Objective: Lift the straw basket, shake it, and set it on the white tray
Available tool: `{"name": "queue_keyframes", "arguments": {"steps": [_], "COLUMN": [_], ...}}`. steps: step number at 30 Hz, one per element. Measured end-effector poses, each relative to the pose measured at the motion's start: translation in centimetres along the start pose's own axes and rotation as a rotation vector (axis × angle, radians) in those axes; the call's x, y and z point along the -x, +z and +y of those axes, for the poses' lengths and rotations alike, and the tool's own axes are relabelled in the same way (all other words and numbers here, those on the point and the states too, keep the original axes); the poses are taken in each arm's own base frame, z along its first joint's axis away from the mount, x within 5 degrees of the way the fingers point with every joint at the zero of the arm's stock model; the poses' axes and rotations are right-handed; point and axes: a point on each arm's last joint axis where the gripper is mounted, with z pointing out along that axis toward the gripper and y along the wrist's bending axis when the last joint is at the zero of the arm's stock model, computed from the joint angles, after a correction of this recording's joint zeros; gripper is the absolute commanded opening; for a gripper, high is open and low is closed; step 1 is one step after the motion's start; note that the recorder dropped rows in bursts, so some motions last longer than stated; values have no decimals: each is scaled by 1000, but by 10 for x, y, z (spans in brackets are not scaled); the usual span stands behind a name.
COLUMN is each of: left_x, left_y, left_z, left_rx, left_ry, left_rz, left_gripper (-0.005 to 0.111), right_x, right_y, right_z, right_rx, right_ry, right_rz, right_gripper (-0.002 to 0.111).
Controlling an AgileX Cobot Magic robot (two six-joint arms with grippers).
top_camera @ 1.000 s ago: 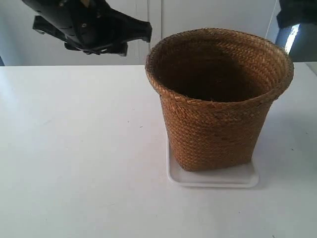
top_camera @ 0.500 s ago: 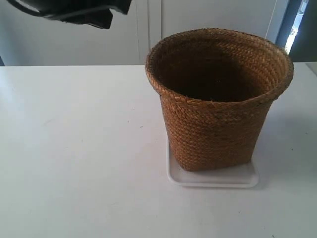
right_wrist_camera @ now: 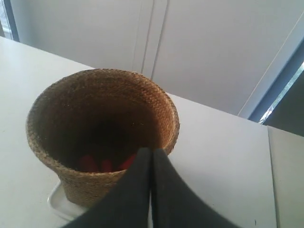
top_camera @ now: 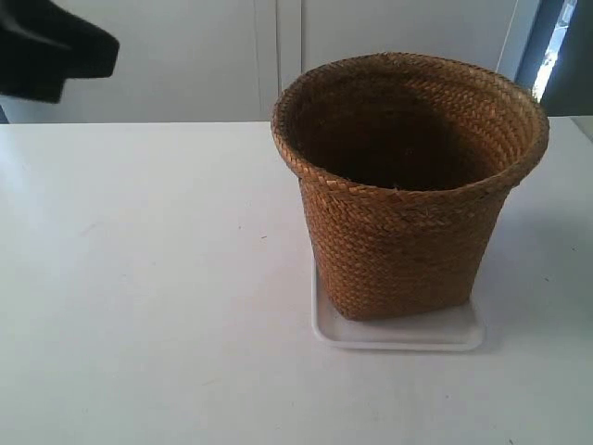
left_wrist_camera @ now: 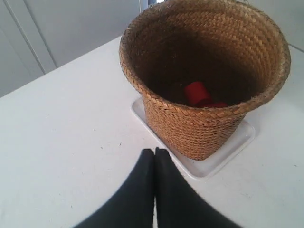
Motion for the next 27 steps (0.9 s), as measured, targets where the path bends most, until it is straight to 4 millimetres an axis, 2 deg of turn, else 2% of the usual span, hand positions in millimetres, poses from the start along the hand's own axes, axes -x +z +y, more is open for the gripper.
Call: {"name": "queue_keyframes", "arguments": {"steps": [6,11,16,21,27], "left_x": [-33,-61,-86,-102,-109], "left_y": [-25,-40,-50,-55,-54], "left_z": [1,2,2,3,3], "left_rx": [-5,-7,-10,-6,-1], "left_ry": [10,12,-6,-17,-17], "left_rz": [-92,-136,-154,-62,14], "left_gripper": [0,0,0,0,0], "right_x": [-13,-26,-34,-34,-34], "right_y": [-9,-16,-13,-14,-14], "right_z": [7,13,17,17,17], "right_rx": [35,50,81,86,87], "right_ry": [14,42,195,234,237], "right_rz": [-10,-104,-140,-148,-148], "right_gripper": [0,0,0,0,0]}}
